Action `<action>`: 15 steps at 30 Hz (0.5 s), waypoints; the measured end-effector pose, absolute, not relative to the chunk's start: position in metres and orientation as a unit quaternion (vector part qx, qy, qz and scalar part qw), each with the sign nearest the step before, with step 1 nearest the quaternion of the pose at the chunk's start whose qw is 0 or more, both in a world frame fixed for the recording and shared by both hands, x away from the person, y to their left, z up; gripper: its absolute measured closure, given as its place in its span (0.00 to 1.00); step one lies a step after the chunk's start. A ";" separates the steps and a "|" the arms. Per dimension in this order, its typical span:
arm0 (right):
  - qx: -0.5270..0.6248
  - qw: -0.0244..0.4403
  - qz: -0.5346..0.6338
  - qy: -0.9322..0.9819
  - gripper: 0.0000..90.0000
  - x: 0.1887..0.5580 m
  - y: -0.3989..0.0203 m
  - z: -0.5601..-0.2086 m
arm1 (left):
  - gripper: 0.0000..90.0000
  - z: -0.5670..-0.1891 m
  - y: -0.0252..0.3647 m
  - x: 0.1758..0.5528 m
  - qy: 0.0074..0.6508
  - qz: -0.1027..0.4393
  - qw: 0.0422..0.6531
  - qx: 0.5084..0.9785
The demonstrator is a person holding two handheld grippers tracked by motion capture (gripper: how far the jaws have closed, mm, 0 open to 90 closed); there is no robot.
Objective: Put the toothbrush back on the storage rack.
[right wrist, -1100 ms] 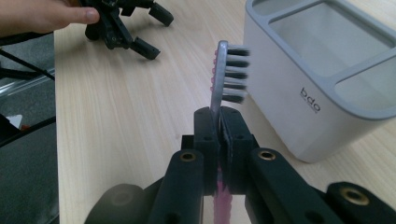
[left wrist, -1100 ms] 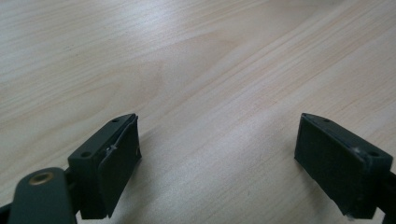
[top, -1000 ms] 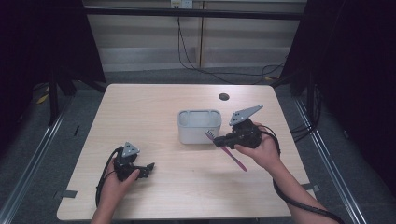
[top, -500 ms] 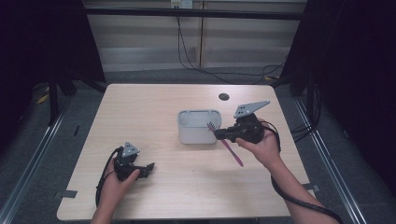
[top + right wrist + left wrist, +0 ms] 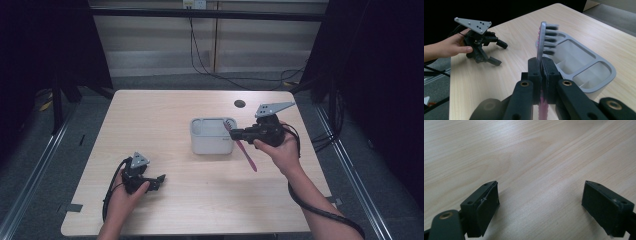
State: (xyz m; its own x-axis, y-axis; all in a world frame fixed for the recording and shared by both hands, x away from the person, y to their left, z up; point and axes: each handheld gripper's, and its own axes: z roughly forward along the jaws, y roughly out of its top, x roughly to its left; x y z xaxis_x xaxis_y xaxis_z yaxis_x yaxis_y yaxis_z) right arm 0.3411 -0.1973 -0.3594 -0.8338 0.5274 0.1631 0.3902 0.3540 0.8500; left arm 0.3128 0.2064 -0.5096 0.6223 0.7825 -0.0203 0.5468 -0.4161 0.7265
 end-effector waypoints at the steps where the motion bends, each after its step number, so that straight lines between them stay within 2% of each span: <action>1: 0.280 0.069 0.495 0.820 0.96 0.341 -0.197 -0.359 | 0.15 -0.509 0.207 0.313 0.402 0.164 0.359 0.826; 15: 0.286 0.082 0.512 0.806 0.96 0.348 -0.198 -0.354 | 0.15 -0.509 0.207 0.313 0.400 0.164 0.358 0.828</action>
State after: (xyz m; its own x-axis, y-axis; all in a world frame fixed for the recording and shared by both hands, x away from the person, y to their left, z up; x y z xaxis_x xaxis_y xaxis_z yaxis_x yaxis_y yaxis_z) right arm 0.3476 -0.1982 -0.3538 -0.8224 0.5457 0.1605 0.3775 0.3124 0.8717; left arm 0.3130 0.2070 -0.5093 0.6264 0.7794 -0.0149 0.5451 -0.4242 0.7232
